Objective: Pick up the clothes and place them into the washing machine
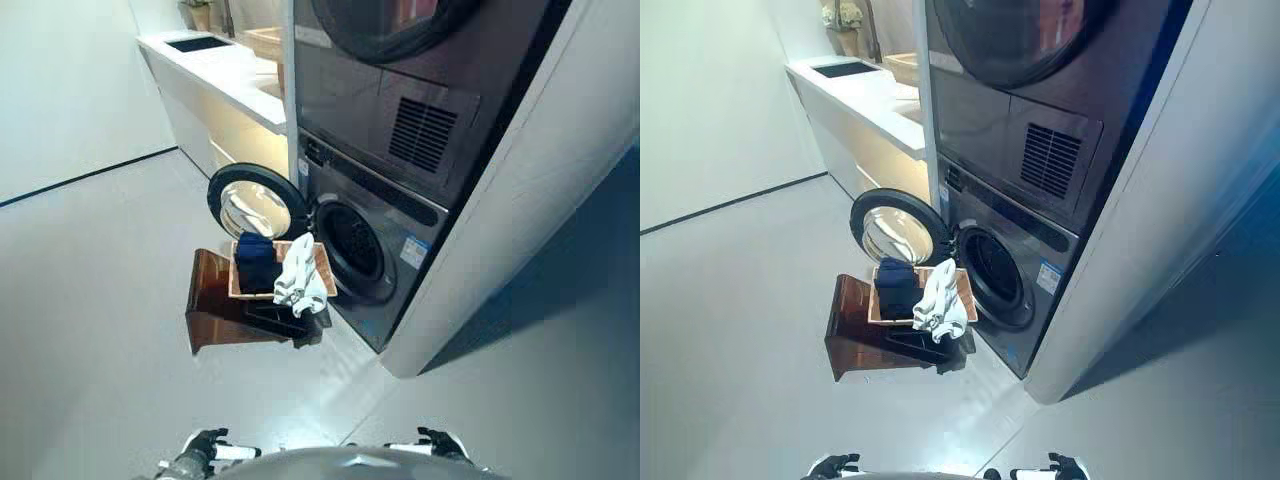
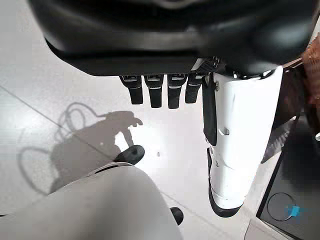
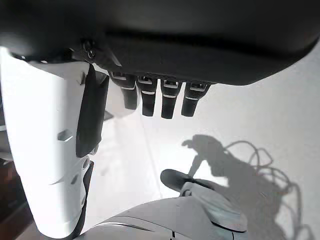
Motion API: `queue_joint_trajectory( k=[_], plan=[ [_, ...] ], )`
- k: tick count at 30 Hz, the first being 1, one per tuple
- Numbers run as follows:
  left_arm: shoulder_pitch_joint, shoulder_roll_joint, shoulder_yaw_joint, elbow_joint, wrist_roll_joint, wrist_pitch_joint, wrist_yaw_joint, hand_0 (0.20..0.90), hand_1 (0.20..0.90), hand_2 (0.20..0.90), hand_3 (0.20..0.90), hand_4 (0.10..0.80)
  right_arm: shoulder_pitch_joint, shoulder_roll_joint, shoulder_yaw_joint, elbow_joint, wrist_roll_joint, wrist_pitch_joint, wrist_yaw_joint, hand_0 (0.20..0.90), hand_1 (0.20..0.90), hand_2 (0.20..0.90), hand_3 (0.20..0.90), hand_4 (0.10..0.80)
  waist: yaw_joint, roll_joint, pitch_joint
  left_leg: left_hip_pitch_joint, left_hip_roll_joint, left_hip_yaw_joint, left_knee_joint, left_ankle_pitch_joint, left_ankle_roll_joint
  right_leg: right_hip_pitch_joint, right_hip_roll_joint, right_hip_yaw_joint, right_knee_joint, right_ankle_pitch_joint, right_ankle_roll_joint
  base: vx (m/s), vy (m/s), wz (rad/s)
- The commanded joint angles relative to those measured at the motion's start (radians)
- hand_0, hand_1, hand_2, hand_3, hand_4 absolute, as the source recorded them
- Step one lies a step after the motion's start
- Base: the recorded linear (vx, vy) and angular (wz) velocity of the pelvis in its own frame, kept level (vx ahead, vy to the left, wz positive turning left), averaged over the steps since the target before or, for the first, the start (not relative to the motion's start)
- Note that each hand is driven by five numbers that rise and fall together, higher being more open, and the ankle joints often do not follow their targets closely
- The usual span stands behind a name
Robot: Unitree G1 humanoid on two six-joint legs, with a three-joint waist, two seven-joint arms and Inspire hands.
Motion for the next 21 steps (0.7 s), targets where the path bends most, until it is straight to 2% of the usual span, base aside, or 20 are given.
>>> queue_joint_trajectory(
  k=[1,21],
  plan=[
    [-0.069,-0.051,-0.003,0.019,0.015,-0.026,0.009,0.900,0.900,0.900,0.900,0.800,-0.096,-0.008,-0.006,0.049,0.021,-0.007,-0.007,0.900,0.900,0.900,0.900,0.800,-0.003,-0.015,0.026,0.041,-0.019,-0.022,-0.001,-0.083,-0.058,0.047,0.003,0.000,0.000,-0.087,0.034,0.000,0.000,0.00],
    [-0.051,-0.064,0.009,0.031,-0.002,-0.019,-0.005,0.900,0.900,0.900,0.900,0.800,-0.087,-0.005,-0.009,0.056,0.012,-0.003,-0.006,0.900,0.900,0.900,0.900,0.800,0.002,-0.008,0.035,0.042,-0.020,-0.033,-0.001,-0.083,-0.058,0.056,0.001,-0.014,0.000,-0.097,0.033,0.002,-0.001,0.01]
  ],
)
